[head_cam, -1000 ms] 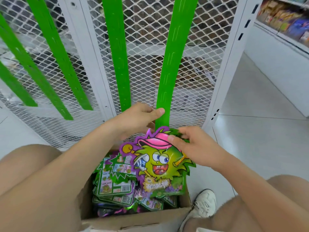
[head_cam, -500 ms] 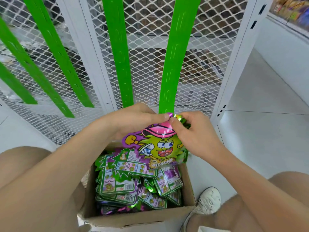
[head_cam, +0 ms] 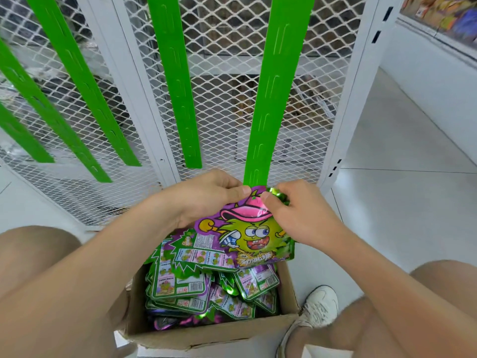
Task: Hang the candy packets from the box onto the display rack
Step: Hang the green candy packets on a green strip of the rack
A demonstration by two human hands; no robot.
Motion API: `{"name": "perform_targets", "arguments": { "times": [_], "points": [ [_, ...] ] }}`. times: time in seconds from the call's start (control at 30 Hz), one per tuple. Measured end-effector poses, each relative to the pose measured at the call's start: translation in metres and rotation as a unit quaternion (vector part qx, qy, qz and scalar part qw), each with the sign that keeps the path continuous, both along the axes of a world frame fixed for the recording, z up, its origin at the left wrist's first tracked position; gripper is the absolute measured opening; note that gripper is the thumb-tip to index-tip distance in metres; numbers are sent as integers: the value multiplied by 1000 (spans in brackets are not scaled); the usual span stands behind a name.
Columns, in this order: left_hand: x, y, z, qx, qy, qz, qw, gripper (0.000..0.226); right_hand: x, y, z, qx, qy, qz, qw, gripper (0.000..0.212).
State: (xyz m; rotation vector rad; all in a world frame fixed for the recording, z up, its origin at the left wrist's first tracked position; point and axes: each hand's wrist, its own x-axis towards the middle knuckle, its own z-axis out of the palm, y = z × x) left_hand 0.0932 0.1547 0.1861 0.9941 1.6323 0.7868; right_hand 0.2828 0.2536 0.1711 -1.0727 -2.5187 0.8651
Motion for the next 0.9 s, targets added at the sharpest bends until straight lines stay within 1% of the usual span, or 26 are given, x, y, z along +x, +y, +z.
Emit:
{"name": "perform_targets", "arguments": {
  "times": [0.07,0.17,0.23,0.3,0.33,0.37,0.4,0.43,0.47,0.5,0.53,0.57,0.6,0.63,0.67,0.7,0.73,0.77,0.8,0.83,0.87,0.9],
  "points": [
    [3,-1,-2,18,58,-2,998,31,2,0,-5,22,-34,28,999,47],
    [5,-1,-12,86,157,-18,984,32,4,-1,-12,58,-65,41,995,44],
    [7,-2,-19,140,226,-21,964,29,4,-1,-13,72,-61,41,995,40],
    [10,-3,-25,168,313,-34,934,19,7,-1,-11,111,-78,15,991,37],
    [12,-5,-28,167,356,-44,918,11,11,-1,-8,143,-114,-9,983,39],
    [13,-6,-32,160,400,-54,901,7,15,-1,-5,170,-165,-32,971,40],
    [14,-8,-39,148,442,-60,883,22,20,-2,-5,179,-221,-45,958,41],
    [15,-9,-46,144,475,-60,866,42,24,-3,-6,167,-264,-43,949,42],
    [16,-12,-50,157,498,-44,852,62,26,-4,-10,134,-297,-28,945,42],
    [18,-15,-54,181,521,-26,834,76,26,-5,-15,94,-319,1,943,43],
    [20,-17,-58,211,546,-10,811,80,24,-5,-24,52,-332,36,941,43],
    [22,-18,-63,240,571,4,785,74,19,-6,-36,19,-333,72,940,43],
    [23,-20,-70,259,591,11,764,62,14,-6,-51,1,-326,101,940,41],
    [23,-21,-75,257,603,5,755,50,7,-6,-67,-4,-313,125,941,38],
    [22,-23,-82,223,604,-15,765,40,0,-5,-83,-2,-307,144,941,35],
    [19,-24,-89,162,593,-46,787,30,-7,-6,-99,2,-305,162,939,30],
    [15,-27,-97,83,573,-82,811,22,-15,-6,-114,5,-311,178,934,25],
    [8,-30,-104,8,552,-116,825,14,-22,-9,-128,8,-316,193,929,22],
    [0,-34,-111,-59,535,-150,829,9,-29,-11,-140,13,-319,212,924,23],
    [-7,-39,-118,-111,523,-182,825,8,-36,-15,-150,16,-315,236,919,25],
    [-15,-43,-123,-148,517,-211,816,13,-42,-20,-158,18,-310,259,915,29],
    [-22,-47,-127,-177,514,-236,806,19,-48,-27,-164,25,-312,283,907,38]
  ]
}}
